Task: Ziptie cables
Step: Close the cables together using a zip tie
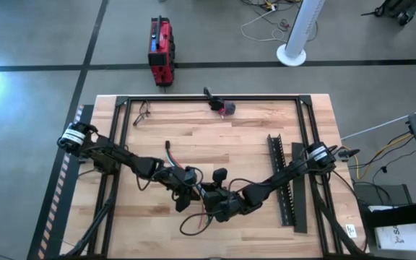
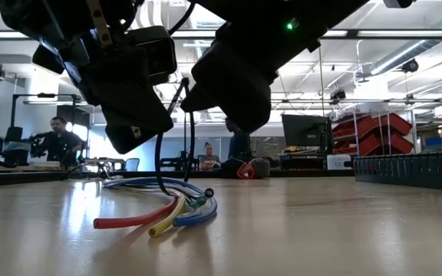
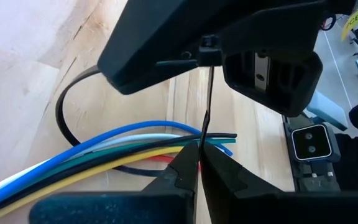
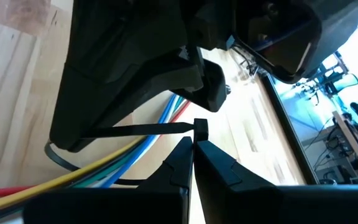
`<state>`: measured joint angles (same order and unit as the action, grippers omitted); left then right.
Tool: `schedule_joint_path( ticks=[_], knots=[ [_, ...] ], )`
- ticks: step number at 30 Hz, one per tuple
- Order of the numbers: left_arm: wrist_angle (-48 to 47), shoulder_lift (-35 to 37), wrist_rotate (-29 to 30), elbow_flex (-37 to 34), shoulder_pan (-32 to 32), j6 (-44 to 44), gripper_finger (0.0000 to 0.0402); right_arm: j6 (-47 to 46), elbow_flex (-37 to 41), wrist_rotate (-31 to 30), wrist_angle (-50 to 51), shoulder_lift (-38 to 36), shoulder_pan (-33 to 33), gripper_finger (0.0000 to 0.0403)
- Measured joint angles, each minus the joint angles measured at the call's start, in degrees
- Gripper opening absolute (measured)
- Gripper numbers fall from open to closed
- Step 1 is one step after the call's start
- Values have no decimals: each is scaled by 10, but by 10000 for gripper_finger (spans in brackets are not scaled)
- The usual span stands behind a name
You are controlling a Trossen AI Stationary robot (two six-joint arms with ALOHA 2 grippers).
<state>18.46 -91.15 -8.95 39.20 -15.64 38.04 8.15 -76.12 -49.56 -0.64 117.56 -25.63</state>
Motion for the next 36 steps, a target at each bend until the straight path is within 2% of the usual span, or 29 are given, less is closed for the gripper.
schedule_joint_path(
  ticks=[19,27,36],
  knots=[
    [10,0,-2,0,21,-4,0,-1,0,0,1,0,-2,0],
    [10,0,-27,0,23,-1,0,4,2,0,9,0,-3,0],
    [10,2,-47,0,31,11,0,38,2,-30,9,0,-4,0]
  ],
)
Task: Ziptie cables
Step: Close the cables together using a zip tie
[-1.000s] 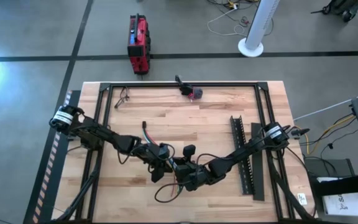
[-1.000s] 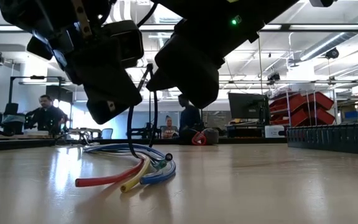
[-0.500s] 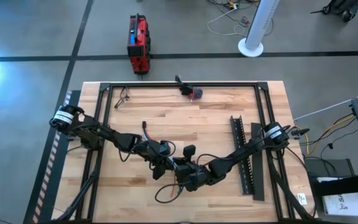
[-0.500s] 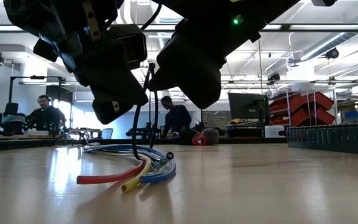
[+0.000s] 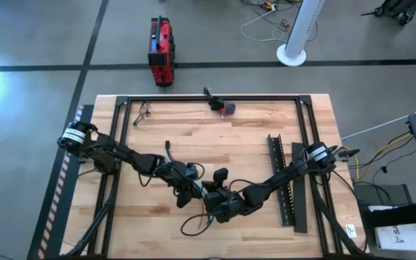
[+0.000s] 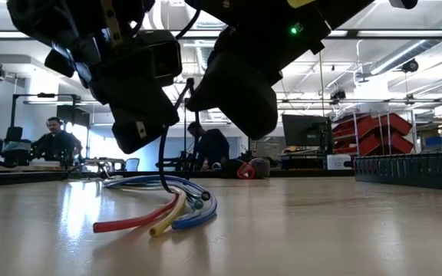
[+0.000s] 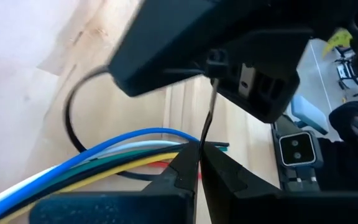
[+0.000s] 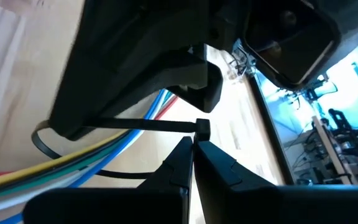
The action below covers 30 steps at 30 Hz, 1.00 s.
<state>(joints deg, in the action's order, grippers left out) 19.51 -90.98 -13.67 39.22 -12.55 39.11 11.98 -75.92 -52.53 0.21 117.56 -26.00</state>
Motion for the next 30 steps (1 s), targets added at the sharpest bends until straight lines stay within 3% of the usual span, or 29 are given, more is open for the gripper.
schedule_joint_path(
  ticks=[16,30],
  knots=[
    [6,2,-11,0,15,11,0,33,0,-16,0,0,0,0],
    [5,4,-35,0,26,20,0,120,-3,-16,-2,0,0,0]
  ],
)
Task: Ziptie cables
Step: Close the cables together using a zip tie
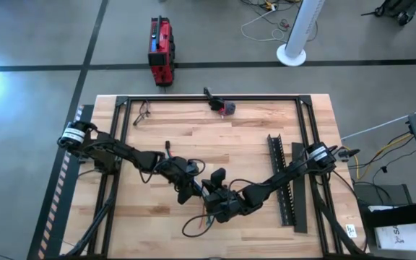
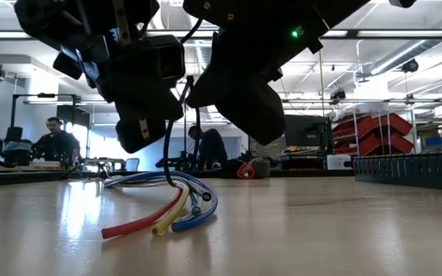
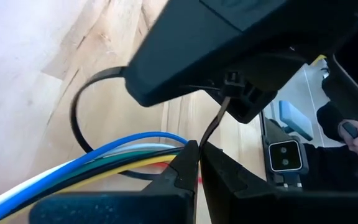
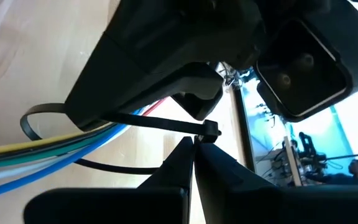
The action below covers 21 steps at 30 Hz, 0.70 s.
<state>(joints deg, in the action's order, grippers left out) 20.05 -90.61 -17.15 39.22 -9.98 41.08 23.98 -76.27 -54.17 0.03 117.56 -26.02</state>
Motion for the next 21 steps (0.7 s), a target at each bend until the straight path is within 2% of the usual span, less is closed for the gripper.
schedule_joint_path(
  ticks=[21],
  knots=[
    [-7,2,-17,1,27,-3,0,24,-32,-33,-2,53,-12,0]
  ],
)
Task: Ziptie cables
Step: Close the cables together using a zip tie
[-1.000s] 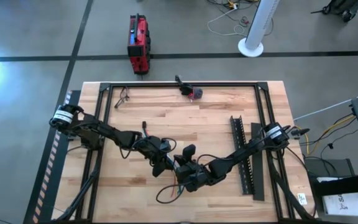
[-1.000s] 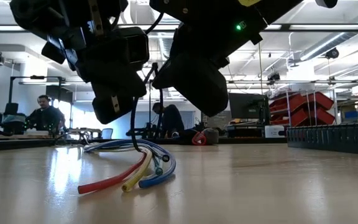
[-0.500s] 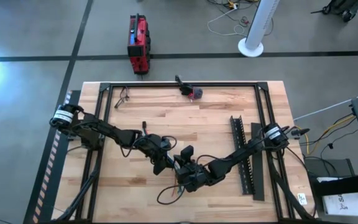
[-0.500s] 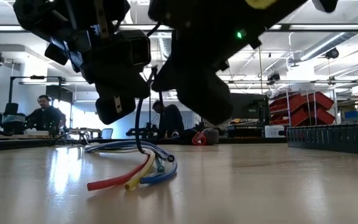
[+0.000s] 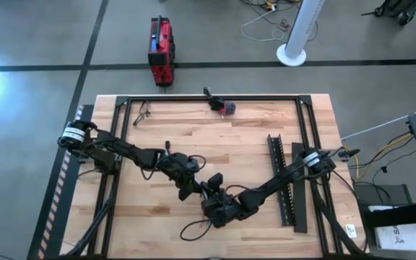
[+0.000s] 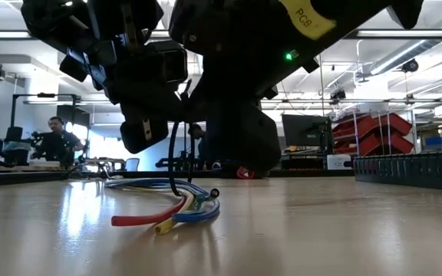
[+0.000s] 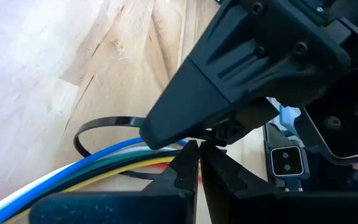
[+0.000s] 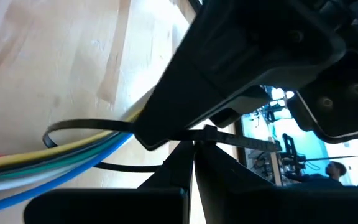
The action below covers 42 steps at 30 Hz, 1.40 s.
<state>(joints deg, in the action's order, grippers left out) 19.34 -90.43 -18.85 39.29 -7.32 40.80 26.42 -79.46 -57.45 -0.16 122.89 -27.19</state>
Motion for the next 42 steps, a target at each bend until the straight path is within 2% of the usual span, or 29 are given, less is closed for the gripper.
schedule_joint_path(
  ticks=[6,15,21,26,32,34,38,42],
  knots=[
    [-10,12,-35,0,15,-29,0,-12,0,2,-1,0,-1,0],
    [-50,44,-18,0,23,-89,2,-41,0,4,-1,0,0,0],
    [-64,47,-13,0,24,-104,27,-49,0,5,0,0,0,0],
    [-108,83,5,-1,24,-123,52,-56,0,9,-1,0,-1,0],
    [-186,152,81,0,6,-134,78,-87,-1,9,0,0,2,0],
    [-201,174,123,-1,-12,-138,87,-98,-1,9,2,0,4,0],
    [-175,193,248,-15,-85,-144,102,-127,-1,9,9,-1,9,0],
    [-78,184,424,-49,-184,-146,107,-170,-1,9,36,-1,12,0]
  ],
)
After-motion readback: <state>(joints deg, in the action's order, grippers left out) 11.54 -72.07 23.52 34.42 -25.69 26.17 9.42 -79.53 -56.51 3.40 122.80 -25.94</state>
